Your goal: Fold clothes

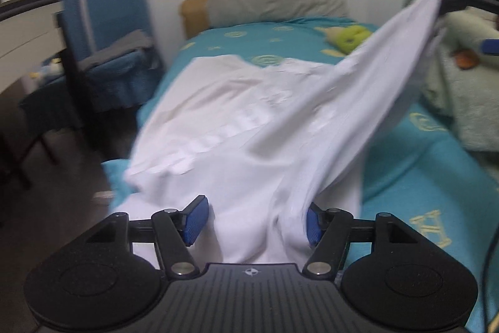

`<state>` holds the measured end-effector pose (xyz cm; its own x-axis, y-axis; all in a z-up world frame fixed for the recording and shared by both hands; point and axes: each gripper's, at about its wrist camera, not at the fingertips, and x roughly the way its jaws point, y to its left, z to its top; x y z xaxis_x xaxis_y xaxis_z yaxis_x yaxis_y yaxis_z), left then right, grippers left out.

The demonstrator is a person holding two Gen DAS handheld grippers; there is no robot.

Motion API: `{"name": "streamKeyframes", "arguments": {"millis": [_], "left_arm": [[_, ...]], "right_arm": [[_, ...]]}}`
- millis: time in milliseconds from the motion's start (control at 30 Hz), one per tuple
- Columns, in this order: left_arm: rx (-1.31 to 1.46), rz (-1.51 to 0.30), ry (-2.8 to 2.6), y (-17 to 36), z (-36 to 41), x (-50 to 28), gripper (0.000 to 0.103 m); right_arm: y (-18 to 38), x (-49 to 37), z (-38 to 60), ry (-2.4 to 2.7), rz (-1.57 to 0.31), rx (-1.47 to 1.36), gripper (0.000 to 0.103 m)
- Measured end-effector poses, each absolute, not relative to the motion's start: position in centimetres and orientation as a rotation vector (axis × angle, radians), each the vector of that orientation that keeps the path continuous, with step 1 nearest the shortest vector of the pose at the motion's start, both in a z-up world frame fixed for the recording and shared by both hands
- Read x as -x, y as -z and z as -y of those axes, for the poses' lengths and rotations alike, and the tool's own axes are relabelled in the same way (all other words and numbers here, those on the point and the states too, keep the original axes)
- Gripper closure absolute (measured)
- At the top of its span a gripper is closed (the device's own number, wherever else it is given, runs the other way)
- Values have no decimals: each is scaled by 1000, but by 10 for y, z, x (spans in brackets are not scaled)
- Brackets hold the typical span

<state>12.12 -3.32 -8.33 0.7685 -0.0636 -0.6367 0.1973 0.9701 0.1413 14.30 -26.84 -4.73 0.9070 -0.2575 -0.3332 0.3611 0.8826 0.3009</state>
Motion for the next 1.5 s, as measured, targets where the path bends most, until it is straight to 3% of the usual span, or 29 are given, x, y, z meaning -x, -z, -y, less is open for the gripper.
{"name": "streamKeyframes", "arguments": {"millis": [33, 167, 433, 567, 800, 967, 1300, 1500], "left_arm": [[-191, -678, 101, 79, 25, -121, 29], [-115, -546, -43, 45, -5, -117, 28], [23, -318, -197, 0, -46, -117, 24], [88, -342, -211, -5, -59, -124, 25], [154, -369, -184, 3, -80, -127, 25], [137, -205, -158, -32, -73, -109, 24], [195, 175, -140, -230, -60, -58, 25], [164, 324, -113, -365, -47, 5, 25]], "right_arm": [[47, -143, 270, 335, -274, -371, 18], [56, -151, 268, 344, -302, -319, 18], [106, -197, 237, 196, -701, -145, 17], [118, -202, 212, 117, -805, -40, 17], [77, -175, 234, 244, -495, -202, 17], [22, -158, 247, 267, -308, -316, 16], [-186, -98, 236, 251, 116, -276, 16], [-309, -17, 239, 238, 314, -238, 16]]}}
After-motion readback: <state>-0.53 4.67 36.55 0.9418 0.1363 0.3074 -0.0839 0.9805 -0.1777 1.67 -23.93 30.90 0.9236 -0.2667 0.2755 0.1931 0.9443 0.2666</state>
